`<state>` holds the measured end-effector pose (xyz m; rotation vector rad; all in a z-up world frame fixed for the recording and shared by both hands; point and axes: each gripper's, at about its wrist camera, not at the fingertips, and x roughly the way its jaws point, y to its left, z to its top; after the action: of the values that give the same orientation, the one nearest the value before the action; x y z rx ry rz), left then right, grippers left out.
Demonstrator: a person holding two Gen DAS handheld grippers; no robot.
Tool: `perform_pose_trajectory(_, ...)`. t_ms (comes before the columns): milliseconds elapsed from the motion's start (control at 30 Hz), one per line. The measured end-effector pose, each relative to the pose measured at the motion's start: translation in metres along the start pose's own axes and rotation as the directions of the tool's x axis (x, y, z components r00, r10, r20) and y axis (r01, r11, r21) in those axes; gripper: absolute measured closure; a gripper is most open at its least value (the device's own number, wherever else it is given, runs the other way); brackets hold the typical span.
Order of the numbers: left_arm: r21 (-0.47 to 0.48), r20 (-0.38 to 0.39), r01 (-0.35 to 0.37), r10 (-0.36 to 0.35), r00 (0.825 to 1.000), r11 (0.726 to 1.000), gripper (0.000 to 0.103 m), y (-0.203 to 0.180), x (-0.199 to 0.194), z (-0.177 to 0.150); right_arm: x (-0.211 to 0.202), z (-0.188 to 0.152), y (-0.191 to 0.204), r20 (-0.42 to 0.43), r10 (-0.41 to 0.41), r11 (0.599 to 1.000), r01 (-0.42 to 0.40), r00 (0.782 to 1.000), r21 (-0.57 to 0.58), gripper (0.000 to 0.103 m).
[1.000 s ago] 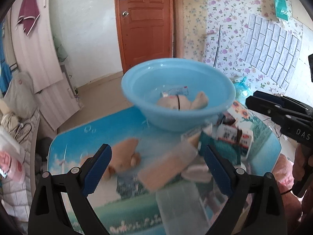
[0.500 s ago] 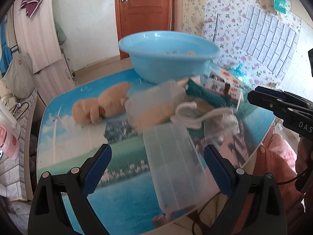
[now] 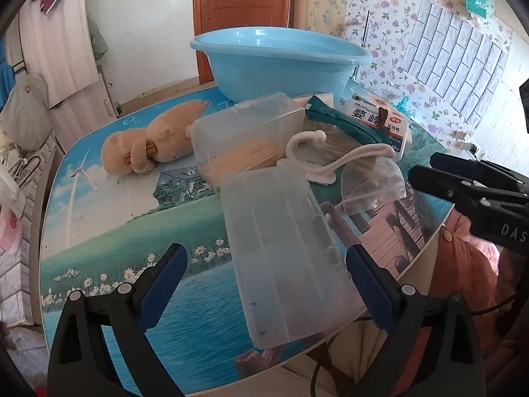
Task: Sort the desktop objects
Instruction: 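Grasp the clear plastic case with left tool while right tool grasps the cotton swab bag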
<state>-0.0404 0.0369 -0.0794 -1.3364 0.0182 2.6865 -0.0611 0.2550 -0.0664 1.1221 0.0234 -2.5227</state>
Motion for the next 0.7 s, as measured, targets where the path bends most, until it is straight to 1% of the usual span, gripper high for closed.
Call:
perform_pose_trajectory(200,0.013,-0.013,0.004,-0.004,1.000,1.000,0.006,0.000,0.010,-0.006,0.013,0.002,0.010,-0.018,-0.005,0.999,0.005,1.000,-0.034,0.033)
perform_pose_trajectory(300,0.018,-0.028,-0.005,0.006,1.000,1.000,0.006,0.000,0.017,-0.009,0.021,0.002,0.015,-0.034,-0.012,0.999,0.010,0.999,-0.052,0.033)
perform_pose_trajectory(367,0.026,-0.023,-0.018,0.019,1.000,0.999,0.005,0.002,0.017,-0.010,0.026,0.003,0.017,-0.042,-0.015,0.998,0.012,0.999,-0.059,0.033)
perform_pose_trajectory(567,-0.009,-0.016,-0.040,0.040,0.999,0.999,0.005,0.013,0.017,-0.008,0.037,0.006,0.024,-0.047,-0.037,0.996,0.033,0.998,-0.088,0.033)
perform_pose_trajectory(600,-0.005,-0.013,-0.038,0.038,0.999,0.999,0.009,0.014,0.016,-0.009,0.039,0.006,0.025,-0.049,-0.038,0.995,0.034,0.998,-0.091,0.033)
perform_pose_trajectory(633,-0.001,-0.008,-0.036,0.036,0.999,0.999,0.020,0.014,0.015,-0.008,0.040,0.006,0.025,-0.050,-0.033,0.995,0.028,0.998,-0.093,0.033)
perform_pose_trajectory(667,0.006,0.001,-0.031,0.031,1.000,1.000,0.026,0.013,0.013,-0.009,0.040,0.006,0.026,-0.048,-0.025,0.995,0.021,0.999,-0.095,0.033)
perform_pose_trajectory(700,0.013,0.006,-0.029,0.029,1.000,1.000,0.040,0.013,0.012,-0.008,0.040,0.006,0.027,-0.046,-0.022,0.994,0.017,0.999,-0.104,0.035)
